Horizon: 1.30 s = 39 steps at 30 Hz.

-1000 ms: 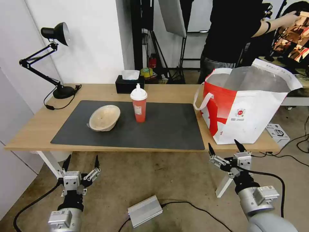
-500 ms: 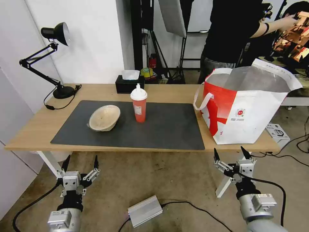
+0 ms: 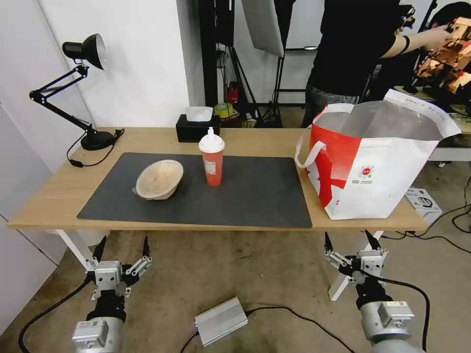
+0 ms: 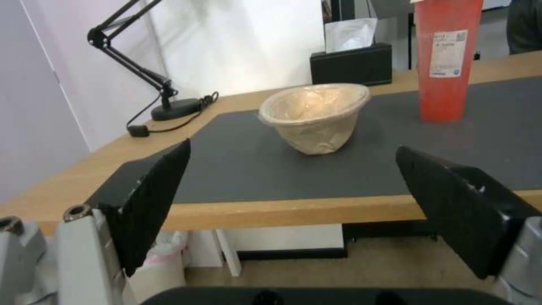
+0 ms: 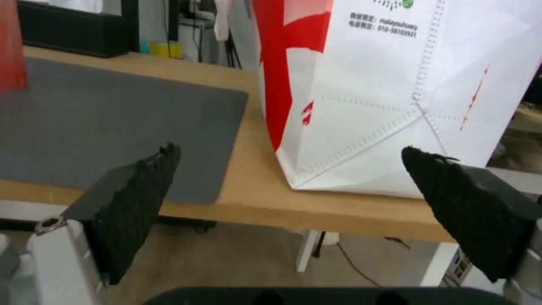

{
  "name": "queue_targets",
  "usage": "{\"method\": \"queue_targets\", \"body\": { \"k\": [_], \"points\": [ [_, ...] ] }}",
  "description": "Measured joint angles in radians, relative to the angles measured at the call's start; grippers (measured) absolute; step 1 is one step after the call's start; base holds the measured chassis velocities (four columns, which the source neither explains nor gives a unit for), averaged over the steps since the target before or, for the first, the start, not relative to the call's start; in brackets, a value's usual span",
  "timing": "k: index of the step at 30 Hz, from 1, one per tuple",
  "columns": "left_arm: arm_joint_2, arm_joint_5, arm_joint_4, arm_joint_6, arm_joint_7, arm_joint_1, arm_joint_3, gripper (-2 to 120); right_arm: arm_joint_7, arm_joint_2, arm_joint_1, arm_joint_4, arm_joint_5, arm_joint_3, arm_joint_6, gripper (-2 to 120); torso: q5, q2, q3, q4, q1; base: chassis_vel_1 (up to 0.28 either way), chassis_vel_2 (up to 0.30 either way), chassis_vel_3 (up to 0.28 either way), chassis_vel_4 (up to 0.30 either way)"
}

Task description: Pick up the trash from the table and place it into the takeout bag.

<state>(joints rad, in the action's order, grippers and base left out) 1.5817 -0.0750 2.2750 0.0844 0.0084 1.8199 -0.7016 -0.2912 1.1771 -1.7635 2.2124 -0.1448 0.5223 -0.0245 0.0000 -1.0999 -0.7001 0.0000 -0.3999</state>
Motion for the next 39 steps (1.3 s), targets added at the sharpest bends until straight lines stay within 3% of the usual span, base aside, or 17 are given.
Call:
{"method": "queue_targets", "body": {
  "k": [25,39],
  "points": [
    [0.000,0.001,0.000,0.000,-0.001,0.002,-0.001,98,-0.008,-0.014,0.018,0.018,-0.047,-0.031,-0.014,100,0.0000,0.000,0.000,0.0000,0.000,0.000,0.000,0.000,0.000],
    [0.002,-0.005,0.009,-0.003,-0.001,0.002,0.006,98,0.094,-0.163,0.190,0.081,-0.266,-0.120,0.040,100,0.0000,0.000,0.000,0.0000,0.000,0.000,0.000,0.000,0.000]
  ]
}}
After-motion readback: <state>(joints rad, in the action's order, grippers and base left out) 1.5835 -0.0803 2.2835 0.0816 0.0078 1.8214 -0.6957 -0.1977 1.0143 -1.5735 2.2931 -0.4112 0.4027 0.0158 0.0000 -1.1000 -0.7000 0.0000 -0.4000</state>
